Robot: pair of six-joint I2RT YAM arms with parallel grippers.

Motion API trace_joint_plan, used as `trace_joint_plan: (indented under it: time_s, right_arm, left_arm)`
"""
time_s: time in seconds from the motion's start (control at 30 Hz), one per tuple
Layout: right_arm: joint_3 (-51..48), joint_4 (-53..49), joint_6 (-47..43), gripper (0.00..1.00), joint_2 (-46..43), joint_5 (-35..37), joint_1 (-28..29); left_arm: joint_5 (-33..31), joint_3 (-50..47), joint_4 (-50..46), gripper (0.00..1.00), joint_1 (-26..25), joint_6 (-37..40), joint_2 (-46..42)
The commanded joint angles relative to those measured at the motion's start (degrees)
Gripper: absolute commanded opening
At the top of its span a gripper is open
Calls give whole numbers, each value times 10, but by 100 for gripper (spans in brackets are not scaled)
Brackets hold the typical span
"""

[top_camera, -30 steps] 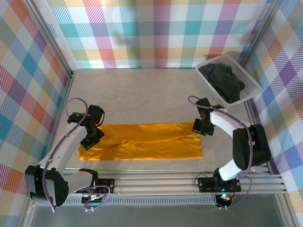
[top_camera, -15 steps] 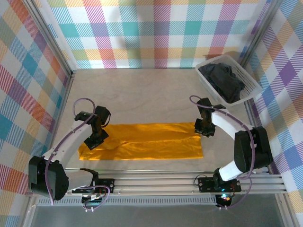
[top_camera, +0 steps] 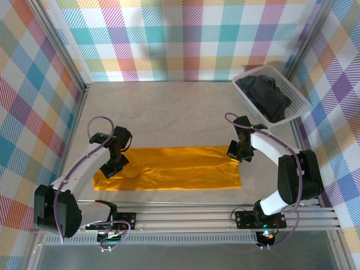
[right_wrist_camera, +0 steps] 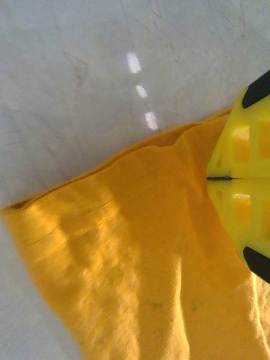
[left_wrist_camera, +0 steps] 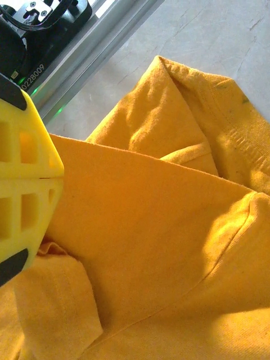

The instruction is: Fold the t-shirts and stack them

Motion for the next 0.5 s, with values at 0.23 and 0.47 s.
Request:
trace_joint_plan:
  time_s: [0.23,0.47]
  right_arm:
    - [-23,-37,13,0,-6,18,2]
    - [20,-48,-9,4,-27,51,8]
  left_arm:
    - [68,-9,-32,0,-25,11,11]
    - [86,-32,-18,0,-45,0,20]
